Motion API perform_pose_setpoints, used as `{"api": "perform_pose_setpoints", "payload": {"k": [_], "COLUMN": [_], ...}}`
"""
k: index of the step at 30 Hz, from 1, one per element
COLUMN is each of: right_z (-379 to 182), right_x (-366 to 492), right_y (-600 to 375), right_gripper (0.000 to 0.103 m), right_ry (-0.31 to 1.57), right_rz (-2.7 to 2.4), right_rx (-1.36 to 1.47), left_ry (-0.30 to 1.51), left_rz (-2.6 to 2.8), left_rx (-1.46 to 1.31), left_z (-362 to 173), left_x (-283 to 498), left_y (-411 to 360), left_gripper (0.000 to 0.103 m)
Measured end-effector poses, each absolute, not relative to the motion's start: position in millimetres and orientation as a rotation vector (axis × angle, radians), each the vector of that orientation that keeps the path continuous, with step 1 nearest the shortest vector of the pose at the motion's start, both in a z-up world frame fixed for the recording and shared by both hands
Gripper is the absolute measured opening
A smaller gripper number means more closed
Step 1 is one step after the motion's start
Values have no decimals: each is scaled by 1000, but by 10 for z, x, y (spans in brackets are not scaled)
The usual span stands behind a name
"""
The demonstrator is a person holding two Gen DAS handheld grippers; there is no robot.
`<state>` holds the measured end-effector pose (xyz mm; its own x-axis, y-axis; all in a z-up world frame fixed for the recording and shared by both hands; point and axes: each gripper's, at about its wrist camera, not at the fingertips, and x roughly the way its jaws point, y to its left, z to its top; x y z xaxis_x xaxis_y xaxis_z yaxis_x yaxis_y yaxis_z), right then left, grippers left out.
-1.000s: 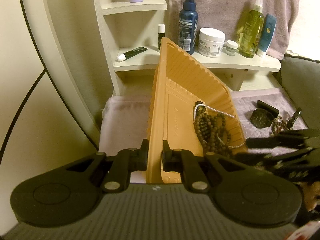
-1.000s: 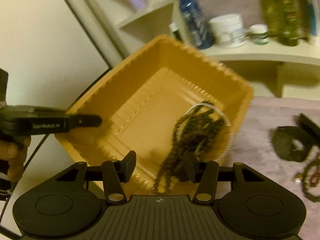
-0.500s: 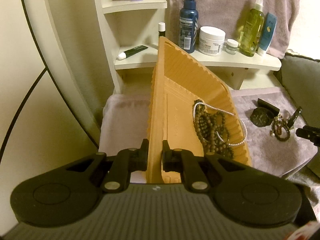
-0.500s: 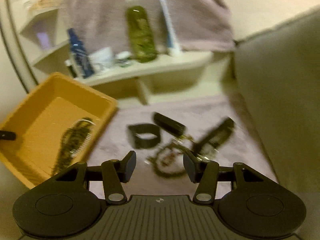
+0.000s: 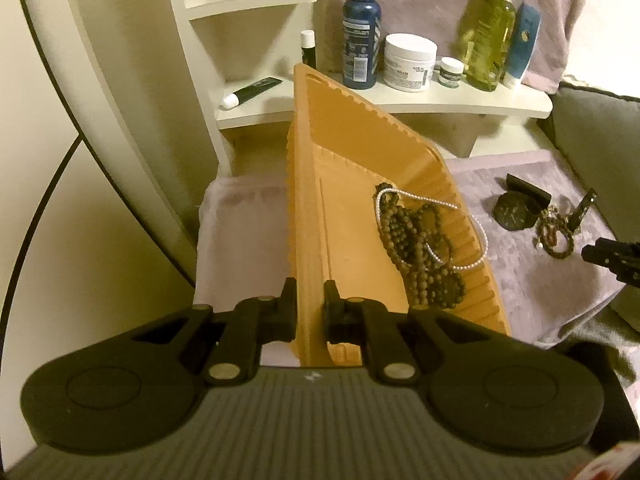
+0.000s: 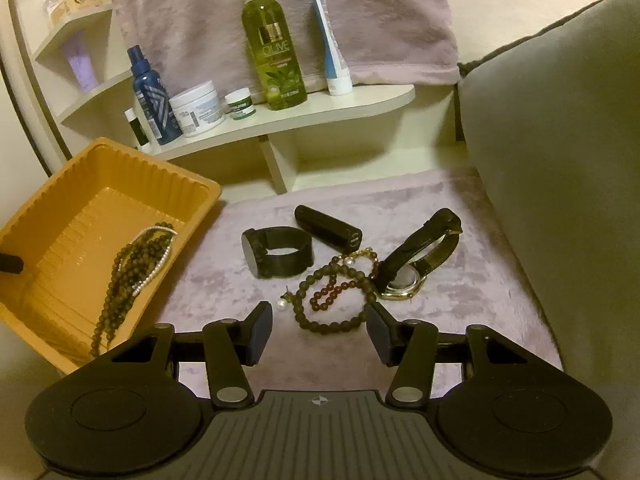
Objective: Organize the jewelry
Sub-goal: 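Close the right tool on a dark bead strand in the pile, then carry the dark bead strand into the tray and open the right tool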
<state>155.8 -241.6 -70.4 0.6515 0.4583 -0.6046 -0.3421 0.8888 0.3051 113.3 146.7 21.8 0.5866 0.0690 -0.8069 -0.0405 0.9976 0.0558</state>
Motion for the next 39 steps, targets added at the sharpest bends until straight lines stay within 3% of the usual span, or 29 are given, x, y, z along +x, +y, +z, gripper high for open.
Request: {"api": "perform_pose_setpoints", "payload": {"k": [16, 21, 23, 39], "right_z": [-1027, -1050, -1041, -265], "right_x": [1919, 1950, 1944, 1661], "right_y": [-2399, -2368, -2346, -2217], "right_gripper": [51, 26, 7, 6], "right_ry": [781, 767, 770, 560], "right_rz": [376, 342, 335, 463], "right_rx": [196, 158, 124, 136], "left_ry": [964, 964, 963, 956], "left_rz": [73, 74, 74, 75], "left_rx": [48, 50, 51, 40], "left_z": [220, 221, 219, 225], "left_x": [1171, 1168, 1166, 1174], "left_y": [1426, 1422, 1419, 1443], "left_gripper": [11, 11, 11, 11]}}
